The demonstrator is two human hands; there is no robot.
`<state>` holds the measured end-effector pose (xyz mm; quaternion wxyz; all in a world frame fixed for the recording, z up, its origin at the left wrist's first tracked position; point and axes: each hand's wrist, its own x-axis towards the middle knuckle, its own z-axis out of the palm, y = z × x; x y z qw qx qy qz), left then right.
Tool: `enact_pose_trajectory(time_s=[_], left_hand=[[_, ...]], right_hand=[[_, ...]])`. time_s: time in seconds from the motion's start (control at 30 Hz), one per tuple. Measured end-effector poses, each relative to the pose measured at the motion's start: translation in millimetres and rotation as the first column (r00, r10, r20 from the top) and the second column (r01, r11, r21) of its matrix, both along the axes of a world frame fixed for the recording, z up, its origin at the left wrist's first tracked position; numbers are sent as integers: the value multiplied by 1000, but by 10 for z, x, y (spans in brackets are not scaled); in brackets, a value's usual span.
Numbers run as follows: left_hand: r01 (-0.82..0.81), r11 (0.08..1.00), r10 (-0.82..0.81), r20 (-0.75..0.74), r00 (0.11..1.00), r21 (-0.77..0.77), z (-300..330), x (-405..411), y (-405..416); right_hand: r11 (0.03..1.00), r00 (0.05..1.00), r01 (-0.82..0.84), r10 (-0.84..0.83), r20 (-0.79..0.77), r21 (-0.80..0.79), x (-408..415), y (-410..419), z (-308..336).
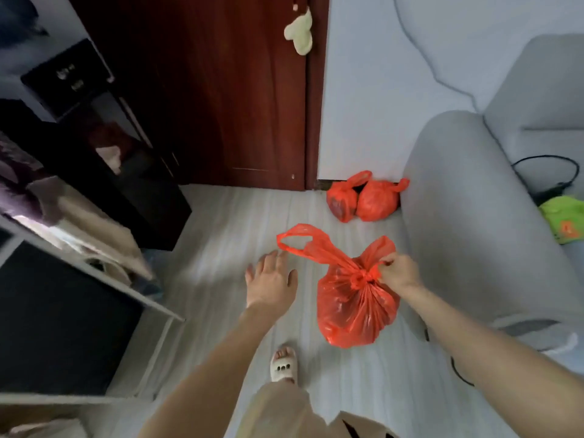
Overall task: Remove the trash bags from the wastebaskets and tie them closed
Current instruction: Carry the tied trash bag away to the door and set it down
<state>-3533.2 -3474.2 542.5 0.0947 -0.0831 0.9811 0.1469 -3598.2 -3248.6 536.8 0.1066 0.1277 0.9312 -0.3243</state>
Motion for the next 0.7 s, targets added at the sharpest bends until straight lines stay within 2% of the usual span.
enact_pose_trajectory(time_s=[0.2, 0.3, 0.5, 0.7], left_hand=[[124, 992, -124, 16, 992, -13, 180, -1760, -332], [201, 979, -202, -19, 979, -41, 231, -2564, -272], [275, 961, -274, -89, 958, 3, 112, -4208, 78], [187, 981, -183, -76, 980, 57, -241, -6096, 658]], right_hand=[[993, 992, 110, -112, -65, -36, -1366, -239, 243], [982, 979, 179, -185, -87, -63, -2025, -212, 297], [969, 966, 235, -242, -89, -82, -3603, 13, 102], [954, 961, 270, -276, -29, -128, -5175, 416, -494]])
